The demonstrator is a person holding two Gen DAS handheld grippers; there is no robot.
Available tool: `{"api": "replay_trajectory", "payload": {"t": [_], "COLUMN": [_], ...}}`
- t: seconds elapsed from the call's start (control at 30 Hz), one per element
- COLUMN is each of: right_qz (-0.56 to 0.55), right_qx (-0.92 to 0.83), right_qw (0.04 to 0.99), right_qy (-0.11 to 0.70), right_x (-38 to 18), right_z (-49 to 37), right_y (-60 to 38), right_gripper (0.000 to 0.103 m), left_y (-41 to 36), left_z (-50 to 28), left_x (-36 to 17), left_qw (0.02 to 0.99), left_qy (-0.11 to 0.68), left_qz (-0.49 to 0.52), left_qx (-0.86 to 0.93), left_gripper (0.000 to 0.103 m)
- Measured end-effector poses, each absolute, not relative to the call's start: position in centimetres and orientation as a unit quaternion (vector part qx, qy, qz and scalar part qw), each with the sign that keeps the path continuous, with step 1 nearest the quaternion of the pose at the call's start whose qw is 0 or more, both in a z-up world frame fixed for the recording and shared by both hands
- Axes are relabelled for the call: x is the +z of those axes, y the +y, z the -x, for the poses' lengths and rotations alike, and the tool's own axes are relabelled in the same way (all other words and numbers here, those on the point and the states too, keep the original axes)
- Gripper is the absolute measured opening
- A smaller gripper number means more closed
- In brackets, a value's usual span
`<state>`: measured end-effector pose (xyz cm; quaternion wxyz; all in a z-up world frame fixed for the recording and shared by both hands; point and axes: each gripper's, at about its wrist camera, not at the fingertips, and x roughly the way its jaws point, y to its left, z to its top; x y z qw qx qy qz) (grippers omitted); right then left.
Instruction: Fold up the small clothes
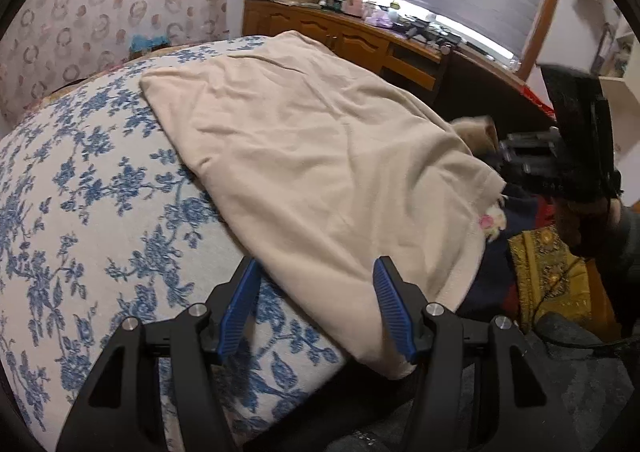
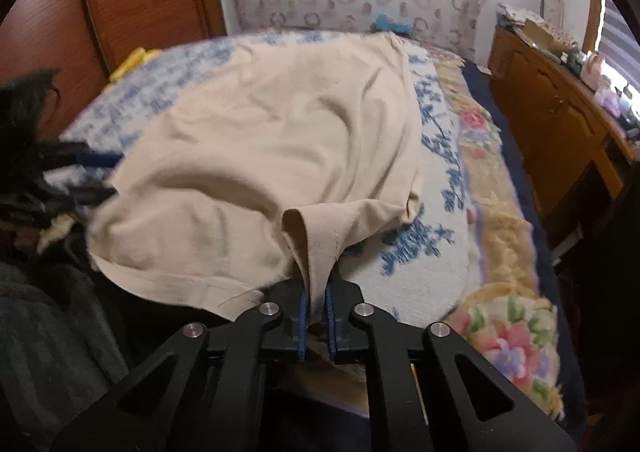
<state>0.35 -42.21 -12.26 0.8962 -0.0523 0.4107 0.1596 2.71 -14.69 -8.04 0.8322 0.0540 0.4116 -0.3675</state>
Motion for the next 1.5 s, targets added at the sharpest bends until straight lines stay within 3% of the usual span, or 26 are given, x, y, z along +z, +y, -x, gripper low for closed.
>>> {"api": "replay_trajectory", "payload": {"t": [0.27, 0.3, 0.37, 0.43, 0.7, 0.97, 1.1, 1.23, 1.43, 1.5], "right_qz": [0.023, 0.027, 0.034, 0.036, 0.037, 0.063, 0.069, 0.064, 0.063, 0.071], "right_qx": [0.158, 0.158, 0.161, 0.163, 0.158, 0.137, 0.117, 0.11, 0.088, 0.086], "right_qw": [0.934, 0.935, 0.936, 0.936, 0.949, 0.96, 0.953, 0.937, 0.942, 0.943], "right_qy": [0.319, 0.316, 0.312, 0.31, 0.272, 0.235, 0.271, 0.326, 0.318, 0.312], "right_x": [-7.5, -7.3, -7.2, -7.1, -4.5, -0.9, -2.4, -5.1, -4.5, -4.0], "right_z": [-0.3, -0.4, -0.6, -1.0, -3.9, -13.5, -20.1, -24.4, -23.3, -22.1], "right_y": [-42.5, -42.2, -41.7, -41.5, -41.9, -40.7, -40.0, -40.0, -41.1, -41.5], "right_gripper": [0.002, 0.002, 0.002, 0.002, 0.002, 0.002, 0.002, 0.006, 0.034, 0.042], "left_y": [-15.4, -15.4, -15.4, -15.2, -13.1, -12.3, -11.6, -10.5, -9.9, -10.1], "left_z": [-2.0, -1.9, -1.9, -2.0, -5.5, -16.3, -20.3, -20.9, -19.0, -18.1], "left_x": [-8.1, -8.1, -8.0, -7.9, -1.9, 1.2, -0.2, -0.7, -1.6, -2.3], "left_qw": [0.825, 0.825, 0.825, 0.824, 0.857, 0.892, 0.895, 0.901, 0.892, 0.887], "left_qy": [0.412, 0.411, 0.41, 0.408, 0.344, 0.323, 0.347, 0.343, 0.345, 0.351], "left_qz": [-0.069, -0.073, -0.072, -0.064, -0.019, -0.021, -0.018, -0.016, -0.027, -0.029], "left_qx": [-0.381, -0.382, -0.382, -0.387, -0.384, -0.316, -0.279, -0.264, -0.291, -0.298], "left_gripper": [0.048, 0.044, 0.014, 0.006, 0.004, 0.006, 0.014, 0.03, 0.056, 0.06]}}
